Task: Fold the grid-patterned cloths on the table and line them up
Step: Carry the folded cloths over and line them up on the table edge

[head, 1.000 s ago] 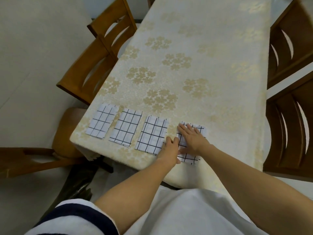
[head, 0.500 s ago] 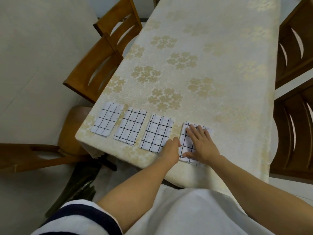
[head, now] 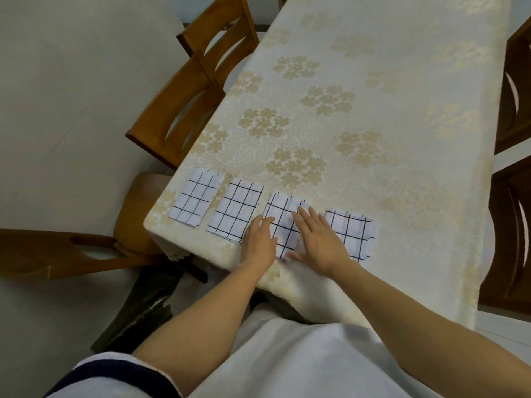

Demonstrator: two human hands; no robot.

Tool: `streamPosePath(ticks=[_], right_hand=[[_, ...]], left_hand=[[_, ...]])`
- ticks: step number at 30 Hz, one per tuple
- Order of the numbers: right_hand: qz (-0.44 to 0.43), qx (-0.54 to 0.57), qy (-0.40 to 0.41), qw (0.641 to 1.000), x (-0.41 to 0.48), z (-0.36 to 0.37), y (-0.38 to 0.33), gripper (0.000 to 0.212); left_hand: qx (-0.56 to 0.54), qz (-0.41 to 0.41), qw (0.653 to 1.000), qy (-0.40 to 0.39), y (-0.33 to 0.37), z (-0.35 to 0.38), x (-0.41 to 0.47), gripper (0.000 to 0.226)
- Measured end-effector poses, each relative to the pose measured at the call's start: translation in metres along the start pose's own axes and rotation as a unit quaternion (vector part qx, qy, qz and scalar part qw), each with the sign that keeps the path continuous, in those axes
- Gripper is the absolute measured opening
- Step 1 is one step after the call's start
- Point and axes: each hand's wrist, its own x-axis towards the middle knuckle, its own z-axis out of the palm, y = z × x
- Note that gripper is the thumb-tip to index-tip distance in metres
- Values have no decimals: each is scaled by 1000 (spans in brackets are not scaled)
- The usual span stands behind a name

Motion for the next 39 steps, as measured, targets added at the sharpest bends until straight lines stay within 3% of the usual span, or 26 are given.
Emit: streamPosePath(ticks=[7, 10, 14, 18, 21, 25, 28, 32, 39], right_hand=[[-2, -60, -86, 994, 8, 36, -32, 81], [7, -66, -74, 995, 5, 38, -25, 78], [27, -57, -67, 996, 0, 38, -19, 93], [45, -46, -66, 996, 5, 38, -24, 81], [54, -64, -70, 994, 10, 36, -31, 87], [48, -61, -19, 997, 26, 33, -48, 77], [17, -53, -16, 998, 52, 30, -72, 73], [0, -49, -33, 998, 89, 37, -104, 73], [55, -64, -64, 994, 109, 55, -118, 69]], left_hand=[[-12, -35, 998, -60, -11, 0, 4, 53], [4, -14, 999, -46, -10, 0, 8, 53], [-2, 9, 999, -47, -6, 1, 12, 53], [-22, 12, 999, -41, -13, -3, 17, 51], [-46, 23, 997, -57, -21, -12, 26, 46], [-71, 31, 997, -6, -32, -31, 37, 37], [-18, 22, 999, 31, -55, -47, 51, 47], [24, -22, 999, -38, -92, -61, 66, 65], [97, 31, 992, -79, -119, -71, 75, 68]])
